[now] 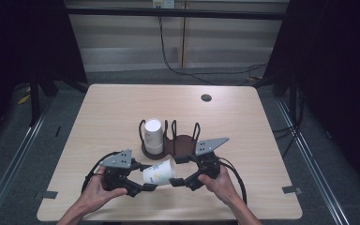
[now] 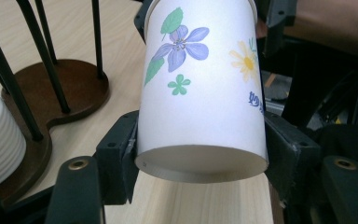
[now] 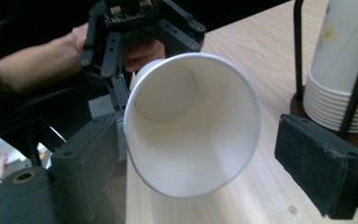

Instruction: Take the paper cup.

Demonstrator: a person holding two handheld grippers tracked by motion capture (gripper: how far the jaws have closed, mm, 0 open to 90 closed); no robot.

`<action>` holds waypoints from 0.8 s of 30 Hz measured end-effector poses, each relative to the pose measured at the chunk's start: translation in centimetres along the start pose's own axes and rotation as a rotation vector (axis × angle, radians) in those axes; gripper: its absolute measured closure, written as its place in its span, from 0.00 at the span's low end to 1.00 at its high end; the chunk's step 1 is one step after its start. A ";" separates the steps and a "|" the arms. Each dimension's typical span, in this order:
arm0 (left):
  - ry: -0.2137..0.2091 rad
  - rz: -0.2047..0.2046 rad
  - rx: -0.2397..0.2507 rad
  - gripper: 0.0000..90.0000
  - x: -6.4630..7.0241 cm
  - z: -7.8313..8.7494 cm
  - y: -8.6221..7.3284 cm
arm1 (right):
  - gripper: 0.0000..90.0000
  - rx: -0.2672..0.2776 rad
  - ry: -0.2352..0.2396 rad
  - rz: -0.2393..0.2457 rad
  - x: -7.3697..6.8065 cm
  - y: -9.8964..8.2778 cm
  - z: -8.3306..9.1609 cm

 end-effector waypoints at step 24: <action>-0.015 -0.008 0.002 0.40 0.3 -0.4 0.0 | 0.17 0.009 0.064 -0.027 -0.2 0.1 -1.0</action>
Point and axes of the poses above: each handheld gripper's, and its own axes: z roughly backward along the jaws, y roughly out of its top, x roughly to its right, the point moved 7 cm from there along -z, roughly forward along the jaws, and after that the axes turned 6 degrees about z, right-handed, at the moved point
